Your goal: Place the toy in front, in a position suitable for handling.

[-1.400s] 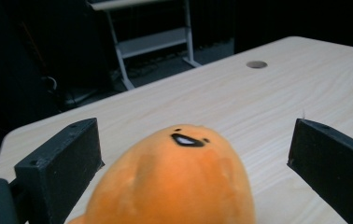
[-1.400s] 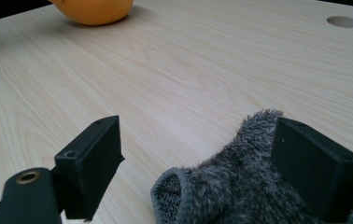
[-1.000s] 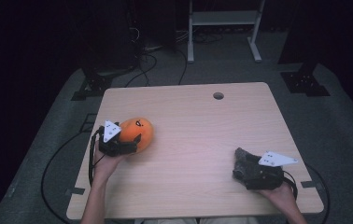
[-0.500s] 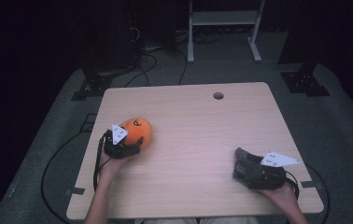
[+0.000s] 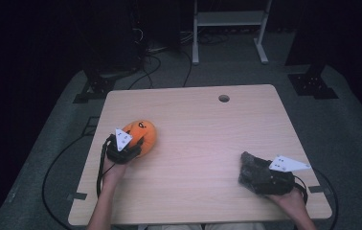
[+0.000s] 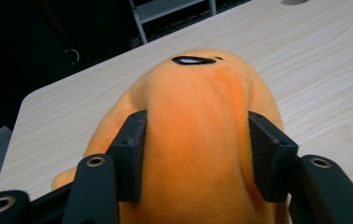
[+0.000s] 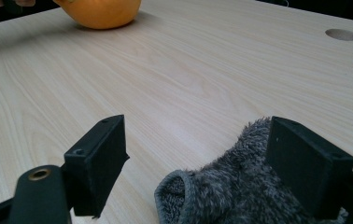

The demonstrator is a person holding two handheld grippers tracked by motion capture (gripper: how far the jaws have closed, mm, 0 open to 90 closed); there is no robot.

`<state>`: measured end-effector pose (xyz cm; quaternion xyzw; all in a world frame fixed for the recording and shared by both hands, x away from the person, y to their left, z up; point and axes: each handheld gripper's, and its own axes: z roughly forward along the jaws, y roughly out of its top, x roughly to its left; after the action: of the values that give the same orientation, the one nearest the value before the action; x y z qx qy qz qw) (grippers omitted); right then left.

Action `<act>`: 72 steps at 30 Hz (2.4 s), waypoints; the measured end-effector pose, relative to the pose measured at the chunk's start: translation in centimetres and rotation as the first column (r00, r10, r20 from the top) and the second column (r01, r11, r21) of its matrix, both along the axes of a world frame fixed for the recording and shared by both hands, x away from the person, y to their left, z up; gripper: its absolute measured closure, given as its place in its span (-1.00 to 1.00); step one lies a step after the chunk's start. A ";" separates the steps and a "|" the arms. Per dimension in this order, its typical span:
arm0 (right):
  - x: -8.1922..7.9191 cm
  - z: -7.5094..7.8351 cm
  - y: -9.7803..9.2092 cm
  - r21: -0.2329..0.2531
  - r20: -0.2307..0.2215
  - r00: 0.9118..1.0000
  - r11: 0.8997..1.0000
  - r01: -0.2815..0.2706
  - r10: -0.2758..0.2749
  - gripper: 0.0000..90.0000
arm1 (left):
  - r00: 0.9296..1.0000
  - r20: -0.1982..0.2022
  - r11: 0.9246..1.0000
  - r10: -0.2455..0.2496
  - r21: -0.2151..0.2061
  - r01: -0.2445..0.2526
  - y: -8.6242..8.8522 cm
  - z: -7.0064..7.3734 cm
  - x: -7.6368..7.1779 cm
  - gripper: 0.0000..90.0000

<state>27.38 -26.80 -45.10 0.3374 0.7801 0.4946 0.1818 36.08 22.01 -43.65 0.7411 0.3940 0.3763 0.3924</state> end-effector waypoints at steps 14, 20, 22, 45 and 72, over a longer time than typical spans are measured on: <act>0.0 0.3 -0.7 0.012 0.020 1.000 1.000 0.011 -0.011 -0.55 | 0.996 0.049 0.991 -0.078 -0.105 0.083 -1.1 2.3 -1.2 0.04; -0.1 0.5 -1.0 0.018 0.028 0.999 1.000 0.016 -0.016 -0.54 | 0.984 0.067 0.975 -0.164 -0.143 0.172 -2.9 3.4 -2.0 0.04; -0.1 0.6 -1.3 0.023 0.035 0.999 1.000 0.020 -0.021 -0.53 | 0.979 0.075 0.967 -0.188 -0.158 0.198 -3.3 3.8 -2.2 0.04; 0.9 -0.2 -3.2 -0.147 -0.049 0.998 0.989 0.027 -0.034 -0.25 | 0.789 -0.053 0.787 -0.613 -0.129 0.603 -14.9 0.4 -5.9 -0.18; 3.2 -0.9 -2.7 -0.232 -0.206 0.969 0.969 0.084 -0.134 0.66 | 0.821 -0.090 0.813 -0.564 -0.232 0.534 -12.2 1.4 -6.8 -0.83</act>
<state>30.55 -29.54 -45.97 0.4103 0.8259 0.3531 0.1578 29.24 9.78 -42.28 0.8078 0.2270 0.1472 0.5238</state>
